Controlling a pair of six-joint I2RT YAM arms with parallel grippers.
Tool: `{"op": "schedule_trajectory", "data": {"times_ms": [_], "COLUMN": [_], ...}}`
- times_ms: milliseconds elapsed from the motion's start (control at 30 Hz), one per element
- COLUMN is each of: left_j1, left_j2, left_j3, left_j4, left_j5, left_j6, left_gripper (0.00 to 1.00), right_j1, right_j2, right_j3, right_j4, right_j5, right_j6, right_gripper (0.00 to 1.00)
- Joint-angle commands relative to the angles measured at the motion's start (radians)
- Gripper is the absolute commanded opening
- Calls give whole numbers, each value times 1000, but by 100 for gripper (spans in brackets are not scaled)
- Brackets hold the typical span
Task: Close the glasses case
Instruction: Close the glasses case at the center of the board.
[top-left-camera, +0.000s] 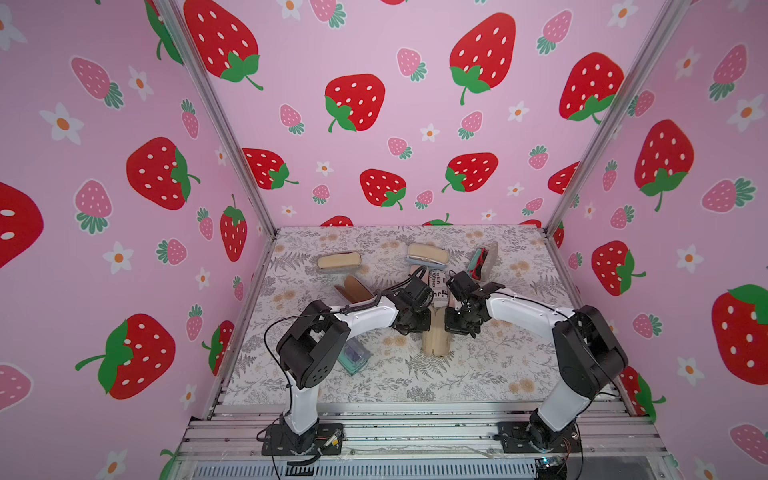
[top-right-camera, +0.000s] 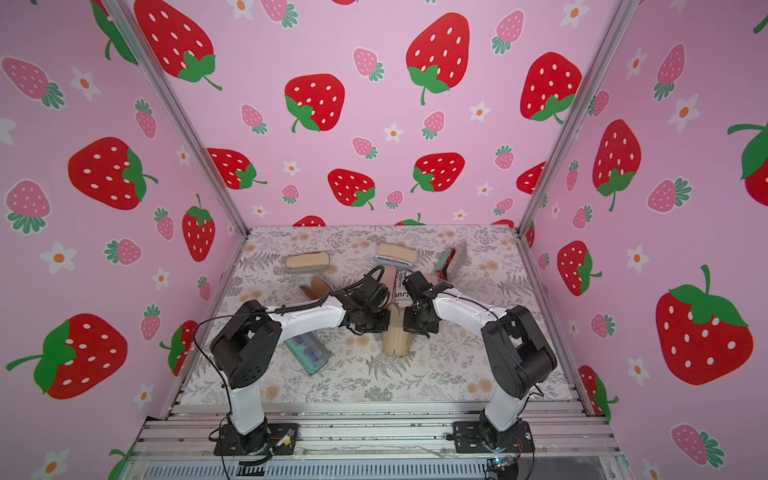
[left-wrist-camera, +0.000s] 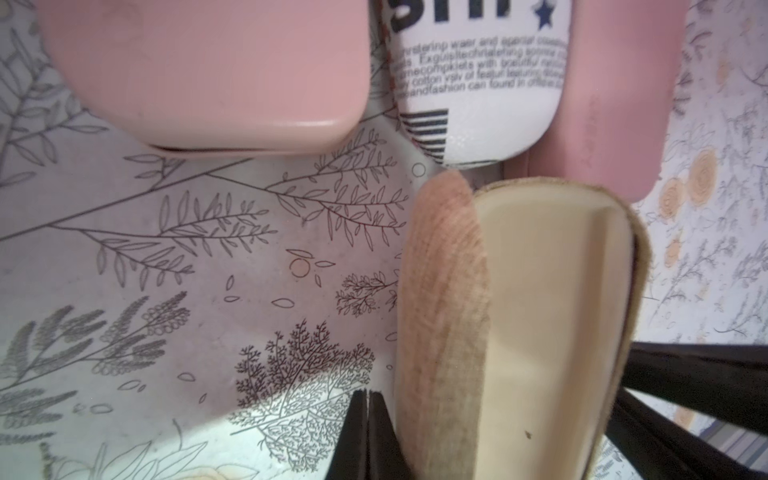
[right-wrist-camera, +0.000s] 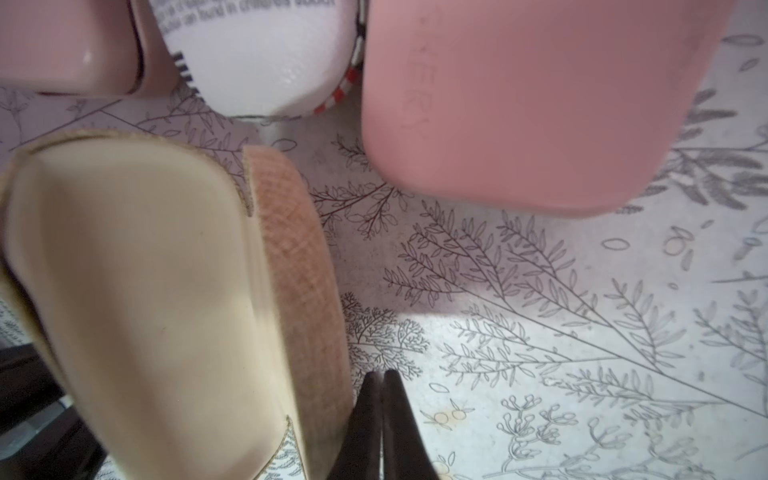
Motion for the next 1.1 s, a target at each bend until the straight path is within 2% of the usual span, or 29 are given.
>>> {"op": "schedule_trajectory", "data": {"times_ms": [0, 1067], "left_j1": [-20, -40], "left_j2": [15, 31], "left_j3": [53, 108], "left_j4": [5, -6], "left_j5": [22, 30], "left_j6": [-8, -8], "left_gripper": [0, 0], "right_j1": [20, 56], "right_j2": [1, 48], "right_j3": [32, 104], "right_j4": [58, 95], "right_j5": [-81, -152], "right_j6": [-5, -3], "right_gripper": [8, 9]}}
